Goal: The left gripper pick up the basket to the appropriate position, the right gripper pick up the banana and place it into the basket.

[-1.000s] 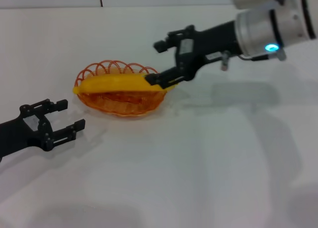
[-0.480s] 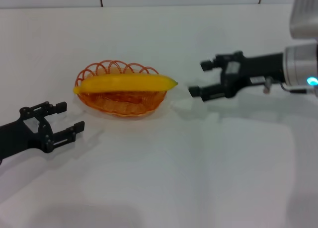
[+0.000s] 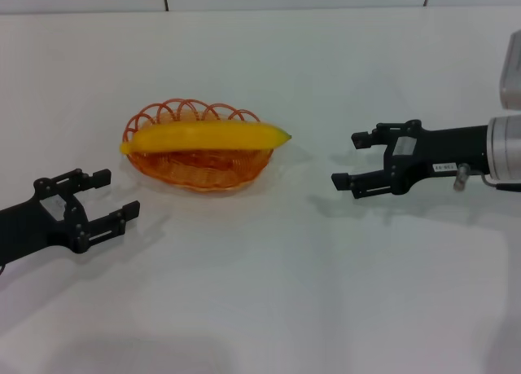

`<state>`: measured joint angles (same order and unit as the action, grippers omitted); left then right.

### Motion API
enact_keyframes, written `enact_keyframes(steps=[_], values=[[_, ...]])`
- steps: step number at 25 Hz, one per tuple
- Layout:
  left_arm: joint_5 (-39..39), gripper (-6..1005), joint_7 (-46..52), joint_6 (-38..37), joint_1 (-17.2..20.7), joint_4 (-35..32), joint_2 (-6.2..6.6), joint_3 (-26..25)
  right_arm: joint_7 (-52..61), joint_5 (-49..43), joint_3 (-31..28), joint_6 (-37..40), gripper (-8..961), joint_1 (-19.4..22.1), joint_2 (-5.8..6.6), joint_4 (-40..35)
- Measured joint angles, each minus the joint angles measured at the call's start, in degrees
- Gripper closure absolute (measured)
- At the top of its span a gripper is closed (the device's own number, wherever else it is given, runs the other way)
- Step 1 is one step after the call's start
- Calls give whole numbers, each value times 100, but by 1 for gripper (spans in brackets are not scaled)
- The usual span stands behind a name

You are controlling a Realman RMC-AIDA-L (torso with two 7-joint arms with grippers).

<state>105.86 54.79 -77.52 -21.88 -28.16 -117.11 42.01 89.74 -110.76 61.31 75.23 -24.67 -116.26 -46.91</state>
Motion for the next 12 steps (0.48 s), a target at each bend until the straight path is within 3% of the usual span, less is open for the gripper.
enact_keyframes(steps=[12], values=[[-13,286,-13,78,0,9,-4,0,-238,159,-5,36,62,-40,-2,213]])
